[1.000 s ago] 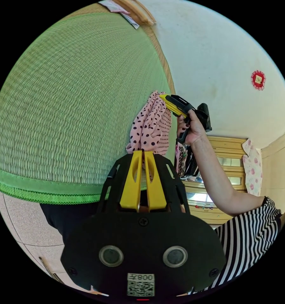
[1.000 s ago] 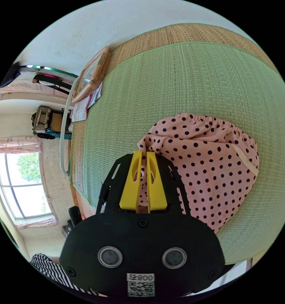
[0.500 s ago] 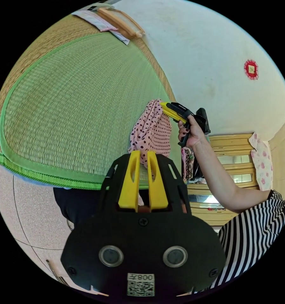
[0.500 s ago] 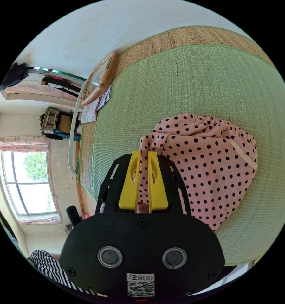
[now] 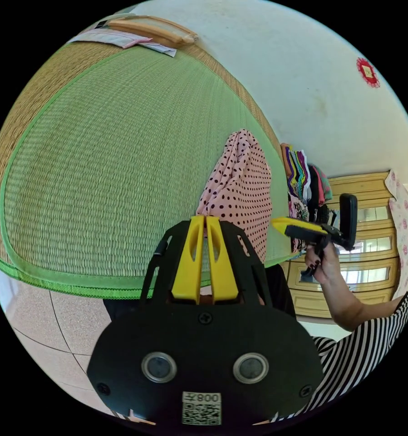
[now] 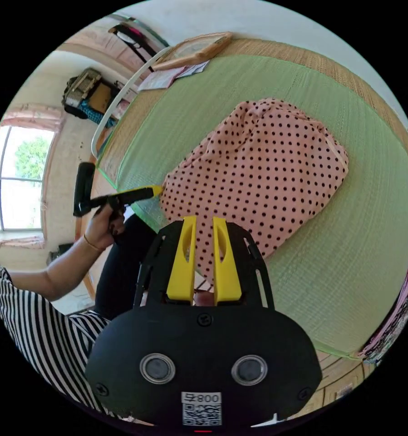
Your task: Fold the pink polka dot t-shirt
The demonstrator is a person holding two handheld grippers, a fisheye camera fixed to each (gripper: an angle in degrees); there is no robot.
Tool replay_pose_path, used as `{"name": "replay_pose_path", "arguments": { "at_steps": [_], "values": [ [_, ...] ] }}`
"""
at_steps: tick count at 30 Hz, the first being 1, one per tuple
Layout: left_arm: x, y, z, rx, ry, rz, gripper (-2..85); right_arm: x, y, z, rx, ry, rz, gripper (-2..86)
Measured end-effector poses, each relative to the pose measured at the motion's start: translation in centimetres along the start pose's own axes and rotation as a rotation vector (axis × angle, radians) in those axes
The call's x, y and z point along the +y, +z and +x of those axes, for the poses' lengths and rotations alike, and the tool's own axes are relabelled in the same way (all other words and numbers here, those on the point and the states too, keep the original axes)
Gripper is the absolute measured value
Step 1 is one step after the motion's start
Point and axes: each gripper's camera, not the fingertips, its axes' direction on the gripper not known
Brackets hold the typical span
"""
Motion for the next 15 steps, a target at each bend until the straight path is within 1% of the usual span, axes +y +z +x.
{"name": "replay_pose_path", "arguments": {
  "at_steps": [7, 9, 11, 15],
  "values": [
    [1.1, 4.2, 0.8, -0.053, 0.024, -0.045, 0.5, 6.8, 3.4, -3.4, 0.088, -0.087, -0.047, 7.6],
    [1.5, 5.8, 0.8, -0.071, 0.027, -0.052, 0.5, 8.3, 5.1, -4.5, 0.207, -0.131, -0.072, 7.8],
    [1.9, 7.0, 0.8, -0.079, 0.027, -0.064, 0.6, 9.4, 6.2, -4.9, 0.277, -0.156, -0.086, 7.5],
    [3.4, 10.2, 1.5, -0.118, 0.049, -0.098, 0.6, 11.6, 6.9, -4.7, 0.356, -0.18, -0.101, 5.2]
  ]
}}
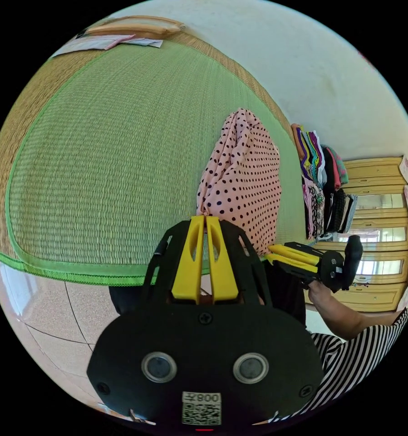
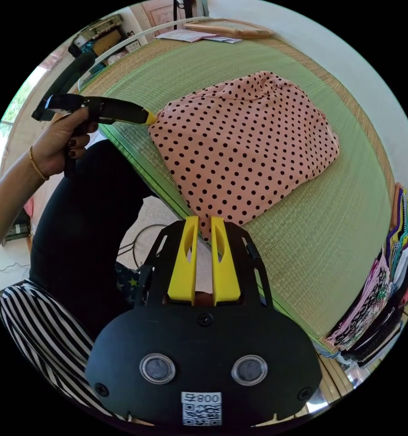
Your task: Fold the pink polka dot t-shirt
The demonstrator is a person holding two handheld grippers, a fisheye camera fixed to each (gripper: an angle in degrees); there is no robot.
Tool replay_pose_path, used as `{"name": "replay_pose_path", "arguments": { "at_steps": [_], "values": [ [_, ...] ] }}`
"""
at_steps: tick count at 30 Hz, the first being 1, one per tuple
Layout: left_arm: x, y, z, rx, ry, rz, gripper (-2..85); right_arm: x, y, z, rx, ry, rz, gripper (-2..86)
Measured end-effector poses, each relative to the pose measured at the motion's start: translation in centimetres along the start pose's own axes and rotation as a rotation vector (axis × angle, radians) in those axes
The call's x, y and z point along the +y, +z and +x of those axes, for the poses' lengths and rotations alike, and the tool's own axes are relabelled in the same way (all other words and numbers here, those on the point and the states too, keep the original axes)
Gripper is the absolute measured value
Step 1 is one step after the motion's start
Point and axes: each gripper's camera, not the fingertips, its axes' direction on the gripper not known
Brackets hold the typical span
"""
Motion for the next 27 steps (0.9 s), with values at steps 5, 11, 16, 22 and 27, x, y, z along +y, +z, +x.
{"name": "replay_pose_path", "arguments": {
  "at_steps": [5, 11, 16, 22, 27],
  "values": [
    [2.4, 4.5, 1.1, 0.02, 0.026, -0.053, 0.6, 3.1, -0.4, 1.5, 0.044, -0.028, -0.018, 3.3],
    [4.7, 10.1, 1.3, 0.033, 0.025, -0.077, 0.6, 7.2, -1.8, 4.9, -0.006, 0.015, -0.002, 2.7],
    [5.7, 14.1, 0.9, 0.007, 0.015, -0.067, 0.7, 10.2, -3.4, 7.2, -0.061, 0.067, 0.041, 3.3],
    [7.9, 18.8, -0.5, 0.003, -0.018, -0.008, 0.8, 14.6, -5.9, 12.1, -0.235, 0.182, 0.094, 4.4],
    [10.2, 23.5, 0.7, -0.054, 0.06, 0.014, 1.3, 19.6, -7.8, 17.8, -0.421, 0.307, 0.144, 5.1]
  ]
}}
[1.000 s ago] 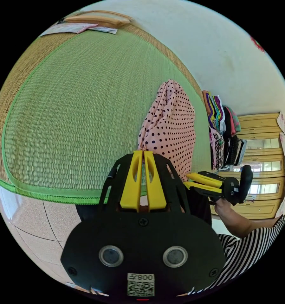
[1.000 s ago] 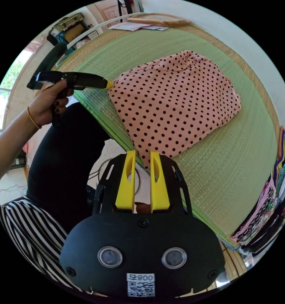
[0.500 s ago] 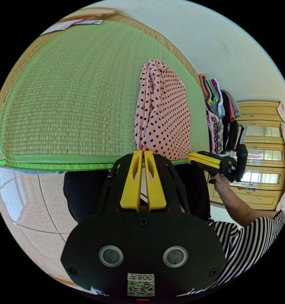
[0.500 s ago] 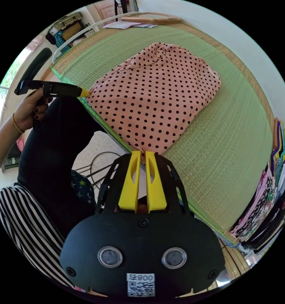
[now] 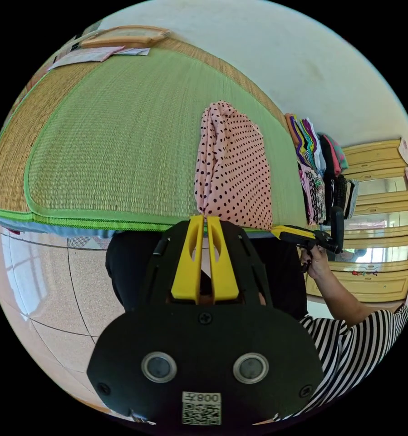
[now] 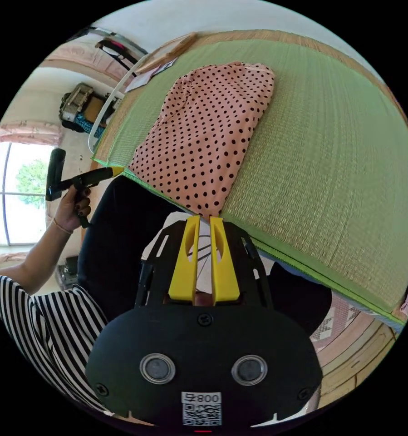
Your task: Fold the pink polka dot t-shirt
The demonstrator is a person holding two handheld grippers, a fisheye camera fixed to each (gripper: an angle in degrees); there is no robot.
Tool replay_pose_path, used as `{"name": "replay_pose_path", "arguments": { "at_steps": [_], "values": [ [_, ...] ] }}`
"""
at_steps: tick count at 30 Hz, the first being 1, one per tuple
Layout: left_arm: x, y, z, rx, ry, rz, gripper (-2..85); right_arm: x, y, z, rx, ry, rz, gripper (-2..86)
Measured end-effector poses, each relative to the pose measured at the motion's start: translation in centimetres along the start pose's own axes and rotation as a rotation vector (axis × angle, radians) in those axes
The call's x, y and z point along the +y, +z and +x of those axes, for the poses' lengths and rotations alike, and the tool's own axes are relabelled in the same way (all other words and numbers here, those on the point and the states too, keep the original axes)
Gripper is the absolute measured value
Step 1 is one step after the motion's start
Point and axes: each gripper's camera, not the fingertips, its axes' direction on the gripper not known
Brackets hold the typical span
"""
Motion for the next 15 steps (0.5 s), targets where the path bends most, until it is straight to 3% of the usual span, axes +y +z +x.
{"name": "replay_pose_path", "arguments": {
  "at_steps": [15],
  "values": [
    [3.0, 24.2, 13.5, -0.075, 0.451, -0.178, 4.8, 8.5, -11.6, 14.0, -0.428, 0.235, 0.151, 6.2]
  ]
}}
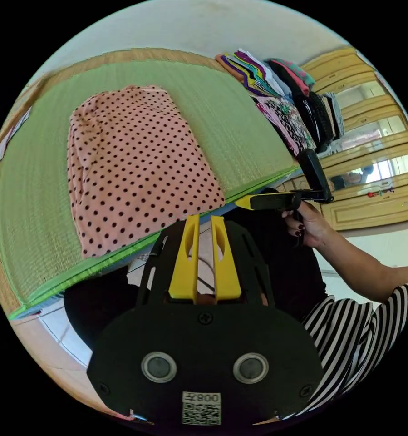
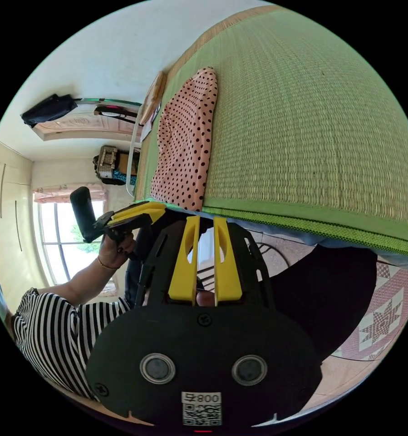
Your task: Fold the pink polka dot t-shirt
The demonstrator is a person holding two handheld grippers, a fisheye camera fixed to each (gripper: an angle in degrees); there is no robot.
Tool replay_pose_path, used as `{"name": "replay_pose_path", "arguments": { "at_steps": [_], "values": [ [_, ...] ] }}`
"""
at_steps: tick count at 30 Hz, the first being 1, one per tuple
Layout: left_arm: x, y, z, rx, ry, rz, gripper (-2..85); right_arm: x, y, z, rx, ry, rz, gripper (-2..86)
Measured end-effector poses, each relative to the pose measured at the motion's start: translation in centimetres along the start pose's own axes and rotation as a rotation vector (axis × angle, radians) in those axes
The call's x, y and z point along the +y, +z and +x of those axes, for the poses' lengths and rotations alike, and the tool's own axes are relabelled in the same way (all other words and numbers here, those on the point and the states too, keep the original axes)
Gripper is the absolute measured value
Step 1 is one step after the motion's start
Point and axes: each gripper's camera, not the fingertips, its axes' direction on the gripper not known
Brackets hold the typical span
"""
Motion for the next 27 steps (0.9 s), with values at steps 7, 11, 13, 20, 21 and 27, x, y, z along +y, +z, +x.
{"name": "replay_pose_path", "arguments": {
  "at_steps": [7, 11, 13, 20, 21, 27],
  "values": [
    [-2.9, 9.2, 4.7, -0.183, 0.183, -0.094, 5.1, 0.7, -6.2, 1.9, -0.125, 0.023, 0.026, 7.1],
    [-3.3, 15.1, 5.7, -0.315, 0.249, -0.176, 3.6, 0.9, -9.2, 2.6, -0.164, 0.027, 0.029, 7.4],
    [-3.3, 16.5, 5.8, -0.34, 0.253, -0.172, 2.7, 1.0, -10.3, 2.8, -0.172, 0.028, 0.027, 7.6],
    [-3.9, 20.1, 4.3, -0.294, 0.209, -0.17, 0.8, 1.5, -14.3, 3.2, -0.204, 0.032, 0.035, 8.2],
    [-3.9, 20.3, 4.0, -0.283, 0.202, -0.164, 0.7, 1.6, -14.9, 3.3, -0.21, 0.035, 0.037, 8.3],
    [-3.9, 21.0, 2.8, -0.25, 0.174, -0.133, 0.5, 1.6, -17.0, 3.5, -0.261, 0.051, 0.055, 8.6]
  ]
}}
